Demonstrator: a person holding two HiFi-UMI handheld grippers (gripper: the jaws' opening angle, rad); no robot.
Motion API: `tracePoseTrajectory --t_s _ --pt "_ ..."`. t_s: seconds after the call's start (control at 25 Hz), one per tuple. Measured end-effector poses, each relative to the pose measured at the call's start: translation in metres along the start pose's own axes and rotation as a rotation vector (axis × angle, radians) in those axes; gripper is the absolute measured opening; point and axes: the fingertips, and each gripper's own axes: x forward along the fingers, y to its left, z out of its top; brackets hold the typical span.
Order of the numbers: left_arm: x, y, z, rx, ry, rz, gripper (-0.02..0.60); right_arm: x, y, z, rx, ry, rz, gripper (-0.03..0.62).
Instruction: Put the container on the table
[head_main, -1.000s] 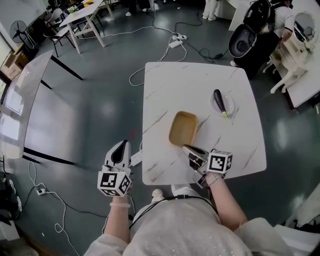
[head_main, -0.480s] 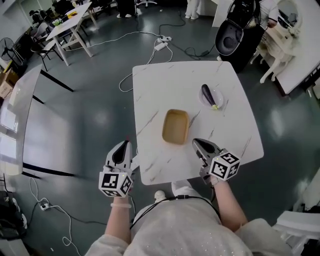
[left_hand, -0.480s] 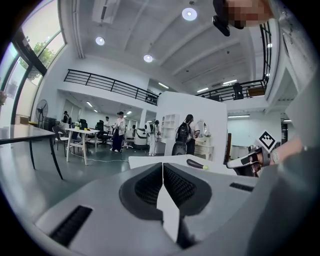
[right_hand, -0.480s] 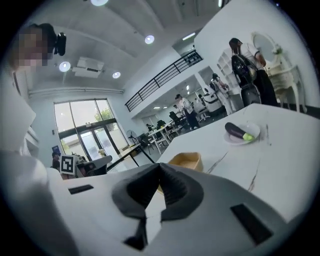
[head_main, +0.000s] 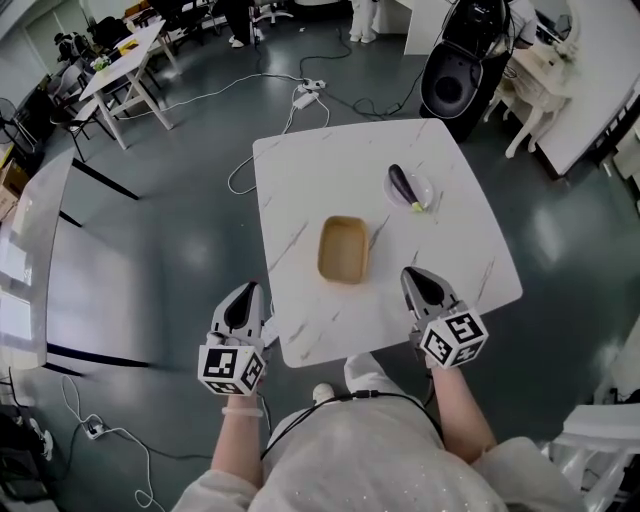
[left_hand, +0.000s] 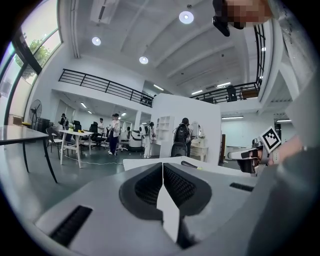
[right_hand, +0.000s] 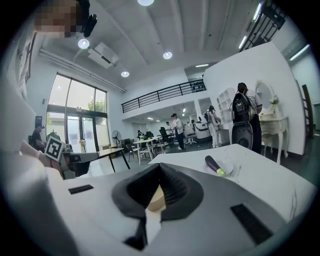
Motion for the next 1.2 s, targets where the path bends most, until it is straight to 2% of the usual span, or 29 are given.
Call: tracePoseTrajectory --t_s 0.24,0.56,1.2 --pt "-0.002 -0.006 0.006 0.009 -0.014 -0.021 0.008 -0.016 -0.006 0.011 0.018 -0.06 -0.048 0.006" --pt "-0.011 -0.009 0.019 0.042 -0.056 -0.021 0.008 -0.033 -0.003 0.022 -0.047 -0.11 -0.085 0.006" --pt "-0.024 -0.011 0.031 0.056 -0.091 -0.028 0.008 -0.053 0.005 0.032 -0.086 -0.156 -0.121 0.006"
